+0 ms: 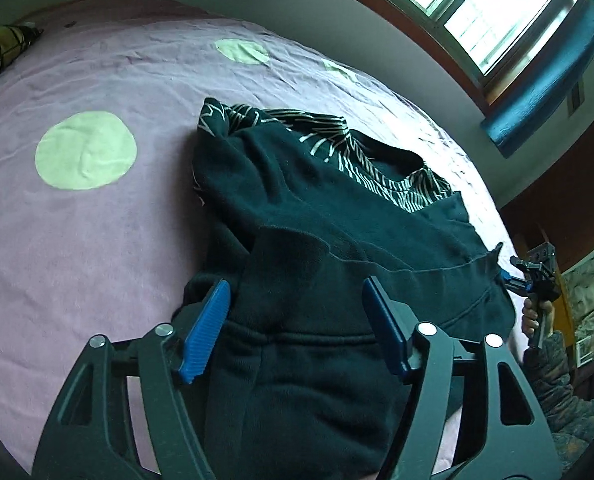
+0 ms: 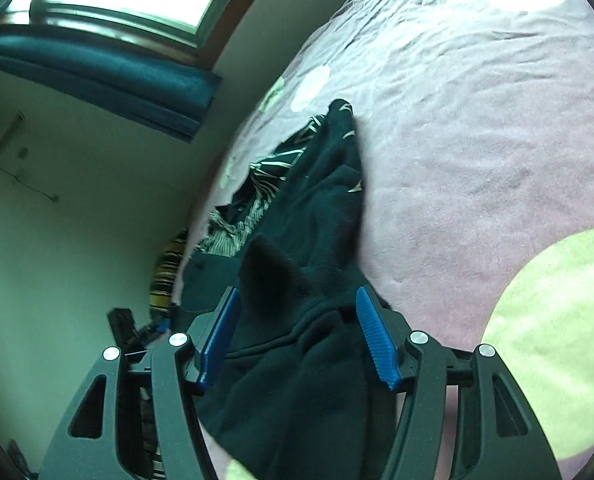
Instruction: Fold small clothes
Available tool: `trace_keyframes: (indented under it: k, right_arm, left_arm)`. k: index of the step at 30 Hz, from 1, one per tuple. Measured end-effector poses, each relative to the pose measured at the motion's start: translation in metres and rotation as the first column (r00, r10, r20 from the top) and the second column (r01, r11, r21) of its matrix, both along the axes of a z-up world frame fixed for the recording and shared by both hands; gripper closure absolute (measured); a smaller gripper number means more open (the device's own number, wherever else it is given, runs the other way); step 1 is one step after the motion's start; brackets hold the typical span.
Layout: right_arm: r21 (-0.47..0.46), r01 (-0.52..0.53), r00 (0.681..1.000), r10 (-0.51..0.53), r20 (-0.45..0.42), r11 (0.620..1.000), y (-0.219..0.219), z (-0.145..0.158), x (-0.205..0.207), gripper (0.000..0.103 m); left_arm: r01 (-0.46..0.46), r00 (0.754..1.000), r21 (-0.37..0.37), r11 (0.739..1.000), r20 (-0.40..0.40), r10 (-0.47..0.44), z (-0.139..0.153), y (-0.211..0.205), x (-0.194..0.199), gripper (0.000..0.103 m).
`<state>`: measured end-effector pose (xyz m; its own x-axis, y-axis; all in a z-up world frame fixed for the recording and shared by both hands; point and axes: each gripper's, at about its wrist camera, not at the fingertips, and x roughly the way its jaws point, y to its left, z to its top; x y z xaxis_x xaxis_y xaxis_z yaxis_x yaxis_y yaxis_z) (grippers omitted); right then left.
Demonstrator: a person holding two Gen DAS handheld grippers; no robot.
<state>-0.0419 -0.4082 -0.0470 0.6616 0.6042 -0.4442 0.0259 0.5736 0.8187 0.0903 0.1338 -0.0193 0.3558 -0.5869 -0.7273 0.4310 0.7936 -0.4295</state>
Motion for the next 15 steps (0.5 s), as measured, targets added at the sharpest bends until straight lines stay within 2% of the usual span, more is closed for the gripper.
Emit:
trace_keyframes:
  k: [2,5,10,12,15]
  right_arm:
    - [-0.008,-0.008,1.000,0.008,0.001,1.000,0.000,-0.002,-0.003,0.043]
    - [-0.023,-0.014,1.000,0.015,0.013,1.000,0.001,-0.001,0.001,0.043]
    - [-0.032,-0.041,0.997,0.043,0.061,0.999,0.001,0.008,0.002,0.043]
    - [-0.052,-0.050,0.996,0.054,0.076,0.997,0.002,0.012,0.001,0.043]
    - [-0.084,-0.079,0.991,0.087,0.099,0.993,0.007,0.017,0.003,0.043]
  left_arm:
    - [0.021,0.999,0.013,1.000,0.024,-0.021,0.002,-0.002,-0.001,0.043]
    - [0.025,1.000,0.043,0.999,0.017,-0.026,0.000,-0.005,0.003,0.044]
    - [0.018,1.000,0.014,1.000,-0.007,-0.017,-0.003,-0.003,0.011,0.045]
    - [0.018,1.000,0.036,0.999,0.005,-0.018,-0.002,-0.007,0.009,0.062]
    - [0.012,0.999,0.099,0.995,0.029,-0.015,-0.003,-0.012,0.007,0.071]
